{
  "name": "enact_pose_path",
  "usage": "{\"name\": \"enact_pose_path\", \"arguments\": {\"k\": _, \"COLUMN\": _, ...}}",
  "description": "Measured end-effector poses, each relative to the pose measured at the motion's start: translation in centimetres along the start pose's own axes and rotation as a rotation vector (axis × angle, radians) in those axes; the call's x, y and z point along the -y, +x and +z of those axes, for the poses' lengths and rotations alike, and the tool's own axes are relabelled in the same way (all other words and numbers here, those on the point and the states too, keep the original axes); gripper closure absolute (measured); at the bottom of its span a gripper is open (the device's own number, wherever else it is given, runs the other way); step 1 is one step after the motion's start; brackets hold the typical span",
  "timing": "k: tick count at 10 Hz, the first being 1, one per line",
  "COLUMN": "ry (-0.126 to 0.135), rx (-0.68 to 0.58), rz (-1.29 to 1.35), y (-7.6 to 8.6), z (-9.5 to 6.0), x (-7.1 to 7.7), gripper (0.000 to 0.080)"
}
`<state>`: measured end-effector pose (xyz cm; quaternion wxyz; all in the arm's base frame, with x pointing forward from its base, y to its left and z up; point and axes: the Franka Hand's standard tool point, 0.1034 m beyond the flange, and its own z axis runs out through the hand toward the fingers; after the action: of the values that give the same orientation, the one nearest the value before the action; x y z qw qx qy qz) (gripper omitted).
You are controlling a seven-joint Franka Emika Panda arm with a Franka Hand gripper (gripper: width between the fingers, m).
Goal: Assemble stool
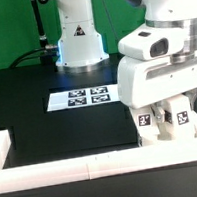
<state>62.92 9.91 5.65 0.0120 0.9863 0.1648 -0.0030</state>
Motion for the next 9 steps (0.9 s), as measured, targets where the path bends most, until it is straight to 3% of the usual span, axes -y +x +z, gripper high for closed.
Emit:
{"name": "enact_pose_path", "arguments": {"k": 2, "ry": 0.000, "rx": 0.001, "rz": 0.130, "y": 0.0, "z": 0.0, "x": 0.0, "gripper": 0.0475}}
{"name": "enact_pose_path", "arguments": {"k": 5, "ry": 0.002, "rx": 0.001, "rz": 0.355, "y": 0.0, "z": 0.1, "x": 0.0, "gripper": 0.0475}}
{"name": "enact_pose_path", "arguments": {"k": 7, "ry": 0.059, "rx": 0.031, "rz": 0.744, "y": 0.6, "z": -0.5, "x": 0.2, "gripper": 0.0475}}
{"name": "enact_pose_path", "arguments": {"k": 8, "ry": 0.104, "rx": 0.056, "rz": 0.906, "y": 1.0, "z": -0.6, "x": 0.3, "gripper": 0.0475}}
{"name": "enact_pose_path", "arguments": {"k": 9, "ry": 0.178, "rx": 0.084, "rz": 1.068, "y": 1.0, "z": -0.4, "x": -0.2, "gripper": 0.0475}}
